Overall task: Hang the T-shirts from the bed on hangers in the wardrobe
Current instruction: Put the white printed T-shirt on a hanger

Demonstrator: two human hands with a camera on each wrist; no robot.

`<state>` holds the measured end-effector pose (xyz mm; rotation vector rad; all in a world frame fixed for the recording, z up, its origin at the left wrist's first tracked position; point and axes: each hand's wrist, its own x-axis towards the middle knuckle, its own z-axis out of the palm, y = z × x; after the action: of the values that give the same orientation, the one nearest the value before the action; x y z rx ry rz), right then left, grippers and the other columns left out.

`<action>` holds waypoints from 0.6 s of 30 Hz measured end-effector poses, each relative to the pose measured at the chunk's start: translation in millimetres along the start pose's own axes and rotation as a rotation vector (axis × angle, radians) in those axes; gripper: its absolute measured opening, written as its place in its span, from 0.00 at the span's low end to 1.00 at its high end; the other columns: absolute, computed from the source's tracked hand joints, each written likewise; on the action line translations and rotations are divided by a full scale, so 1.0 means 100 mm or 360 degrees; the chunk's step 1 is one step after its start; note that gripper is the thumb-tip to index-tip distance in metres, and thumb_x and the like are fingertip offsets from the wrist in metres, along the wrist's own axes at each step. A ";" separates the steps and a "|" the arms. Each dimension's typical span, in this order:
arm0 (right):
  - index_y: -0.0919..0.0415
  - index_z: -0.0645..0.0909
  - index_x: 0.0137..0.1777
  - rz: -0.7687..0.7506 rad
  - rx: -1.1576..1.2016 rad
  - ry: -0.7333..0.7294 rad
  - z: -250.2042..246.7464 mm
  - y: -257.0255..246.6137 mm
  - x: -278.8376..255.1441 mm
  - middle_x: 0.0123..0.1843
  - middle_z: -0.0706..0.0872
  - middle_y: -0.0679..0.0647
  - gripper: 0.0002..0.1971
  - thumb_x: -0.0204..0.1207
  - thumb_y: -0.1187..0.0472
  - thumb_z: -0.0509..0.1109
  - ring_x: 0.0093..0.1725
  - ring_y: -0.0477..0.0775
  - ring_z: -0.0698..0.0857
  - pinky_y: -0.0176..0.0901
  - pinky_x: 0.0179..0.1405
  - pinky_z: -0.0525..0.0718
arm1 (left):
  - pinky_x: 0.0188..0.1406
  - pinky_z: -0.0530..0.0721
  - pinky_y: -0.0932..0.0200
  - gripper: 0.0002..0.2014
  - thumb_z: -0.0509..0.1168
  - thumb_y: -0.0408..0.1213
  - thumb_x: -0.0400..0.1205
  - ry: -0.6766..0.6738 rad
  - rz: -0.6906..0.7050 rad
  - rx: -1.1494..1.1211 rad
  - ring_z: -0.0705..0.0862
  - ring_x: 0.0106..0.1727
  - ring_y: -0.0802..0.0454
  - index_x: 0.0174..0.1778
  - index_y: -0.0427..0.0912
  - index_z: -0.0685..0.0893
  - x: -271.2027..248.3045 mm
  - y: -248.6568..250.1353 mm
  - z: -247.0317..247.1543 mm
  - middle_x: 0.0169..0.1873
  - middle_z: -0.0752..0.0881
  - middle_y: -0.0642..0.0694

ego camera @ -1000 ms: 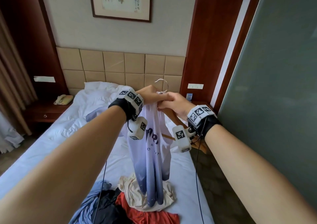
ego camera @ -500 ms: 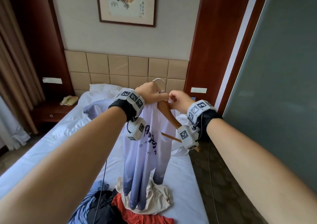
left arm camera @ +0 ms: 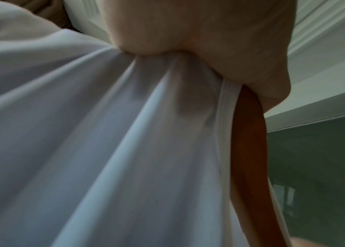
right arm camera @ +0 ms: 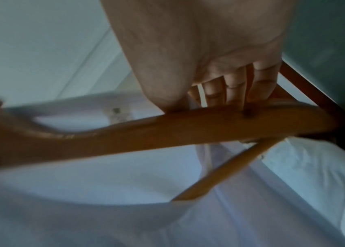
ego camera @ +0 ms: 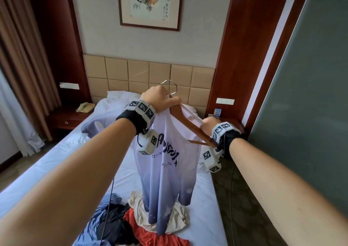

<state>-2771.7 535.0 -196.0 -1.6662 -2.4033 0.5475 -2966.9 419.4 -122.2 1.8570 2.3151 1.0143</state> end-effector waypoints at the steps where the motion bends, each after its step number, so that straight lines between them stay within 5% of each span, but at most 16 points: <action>1: 0.59 0.82 0.46 0.0065 0.0078 -0.0044 0.02 0.08 0.06 0.52 0.89 0.61 0.17 0.82 0.47 0.59 0.48 0.63 0.87 0.49 0.50 0.84 | 0.28 0.70 0.60 0.24 0.66 0.61 0.68 0.0038 -0.0010 0.0020 0.75 0.27 0.47 0.20 0.45 0.69 0.00 0.00 -0.02 0.20 0.72 0.49; 3: 0.61 0.82 0.47 0.0172 0.0252 -0.0105 0.01 0.16 0.05 0.49 0.90 0.62 0.16 0.81 0.47 0.63 0.45 0.62 0.89 0.50 0.50 0.85 | 0.29 0.70 0.60 0.27 0.67 0.62 0.71 0.0085 -0.0038 0.0051 0.77 0.29 0.46 0.21 0.45 0.69 0.01 0.01 -0.04 0.21 0.74 0.49; 6: 0.60 0.79 0.40 0.0284 0.0328 -0.0172 -0.09 0.20 -0.05 0.37 0.86 0.58 0.21 0.85 0.44 0.61 0.33 0.56 0.84 0.44 0.37 0.82 | 0.29 0.69 0.59 0.35 0.66 0.74 0.70 0.0093 -0.0030 0.0069 0.75 0.26 0.50 0.21 0.45 0.65 0.00 0.11 -0.03 0.21 0.73 0.51; 10: 0.59 0.74 0.60 0.0322 0.0556 -0.0100 -0.15 0.38 -0.16 0.52 0.78 0.54 0.10 0.85 0.55 0.67 0.34 0.46 0.75 0.27 0.16 0.75 | 0.29 0.69 0.59 0.30 0.67 0.69 0.70 0.0147 -0.0070 0.0149 0.78 0.29 0.49 0.23 0.45 0.70 -0.02 0.24 -0.04 0.24 0.77 0.50; 12: 0.60 0.76 0.56 0.0361 0.0513 -0.0133 -0.14 0.52 -0.09 0.50 0.80 0.54 0.19 0.76 0.50 0.78 0.37 0.48 0.80 0.32 0.22 0.82 | 0.28 0.70 0.60 0.26 0.67 0.64 0.71 0.0202 -0.0075 0.0176 0.78 0.30 0.49 0.25 0.44 0.73 -0.03 0.27 -0.04 0.25 0.78 0.50; 14: 0.58 0.83 0.53 0.0397 0.0283 -0.0044 -0.03 0.74 0.19 0.47 0.86 0.55 0.35 0.52 0.35 0.85 0.44 0.57 0.87 0.50 0.44 0.91 | 0.28 0.71 0.60 0.24 0.67 0.61 0.71 0.0238 -0.0076 0.0185 0.77 0.29 0.49 0.25 0.44 0.73 -0.04 0.29 -0.03 0.24 0.78 0.50; 15: 0.57 0.85 0.51 0.0379 0.0174 0.0041 0.03 0.83 0.35 0.46 0.88 0.56 0.33 0.54 0.33 0.82 0.47 0.62 0.89 0.58 0.51 0.90 | 0.28 0.71 0.60 0.23 0.66 0.61 0.71 0.0252 -0.0081 0.0185 0.77 0.28 0.49 0.24 0.44 0.73 -0.04 0.29 -0.02 0.24 0.78 0.49; 18: 0.61 0.86 0.53 0.0232 -0.0002 0.0193 -0.11 0.67 0.02 0.50 0.90 0.60 0.18 0.79 0.46 0.68 0.51 0.65 0.89 0.57 0.56 0.89 | 0.29 0.71 0.60 0.23 0.66 0.59 0.72 0.0290 -0.0096 0.0170 0.76 0.27 0.50 0.22 0.45 0.72 -0.04 0.29 -0.01 0.24 0.78 0.49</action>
<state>-2710.1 559.6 -211.7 -1.8297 -2.2111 0.4515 -2940.8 417.5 -109.0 1.7861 2.5584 1.1174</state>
